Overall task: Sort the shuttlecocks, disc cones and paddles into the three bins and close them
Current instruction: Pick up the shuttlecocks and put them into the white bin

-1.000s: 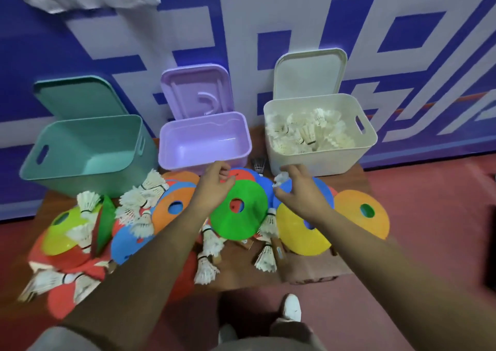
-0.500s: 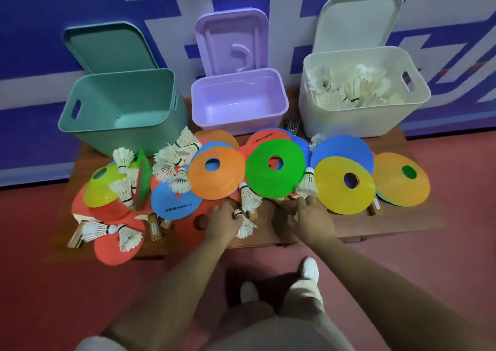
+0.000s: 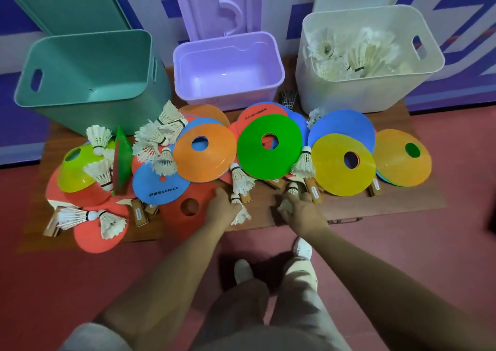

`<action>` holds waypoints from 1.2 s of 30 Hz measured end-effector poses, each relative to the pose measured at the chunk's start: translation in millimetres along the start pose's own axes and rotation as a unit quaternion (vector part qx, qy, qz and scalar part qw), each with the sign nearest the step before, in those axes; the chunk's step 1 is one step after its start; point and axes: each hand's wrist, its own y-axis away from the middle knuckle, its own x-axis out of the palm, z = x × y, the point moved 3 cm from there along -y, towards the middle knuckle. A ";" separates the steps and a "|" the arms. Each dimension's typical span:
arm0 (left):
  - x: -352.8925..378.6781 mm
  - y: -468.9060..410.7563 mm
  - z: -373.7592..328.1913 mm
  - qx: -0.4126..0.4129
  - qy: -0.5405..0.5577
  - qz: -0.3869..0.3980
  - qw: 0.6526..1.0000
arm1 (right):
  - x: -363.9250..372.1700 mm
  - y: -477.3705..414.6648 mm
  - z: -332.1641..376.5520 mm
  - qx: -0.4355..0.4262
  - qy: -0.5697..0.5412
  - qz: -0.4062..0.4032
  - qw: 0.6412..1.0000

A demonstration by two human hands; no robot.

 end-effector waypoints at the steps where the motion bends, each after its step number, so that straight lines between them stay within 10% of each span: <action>1: -0.2 0.7 0.9 -0.006 0.010 0.004 1.000 | -1.4 -0.4 0.6 0.004 -0.025 -0.006 1.000; 15: -43.2 21.7 -16.6 -0.049 0.307 0.131 0.941 | -56.2 27.3 25.5 -0.046 -0.166 -0.065 0.983; 20: -92.6 27.0 -80.9 0.059 0.370 0.144 0.916 | -118.0 27.9 46.0 -0.055 -0.221 -0.135 0.964; 32: -149.4 10.8 -293.2 0.211 0.464 0.063 0.858 | -314.9 -23.8 18.9 -0.098 -0.282 -0.288 0.910; 36: -125.0 -19.8 -351.6 0.230 0.384 -0.017 0.894 | -349.8 -60.2 -26.4 -0.066 -0.268 -0.304 0.912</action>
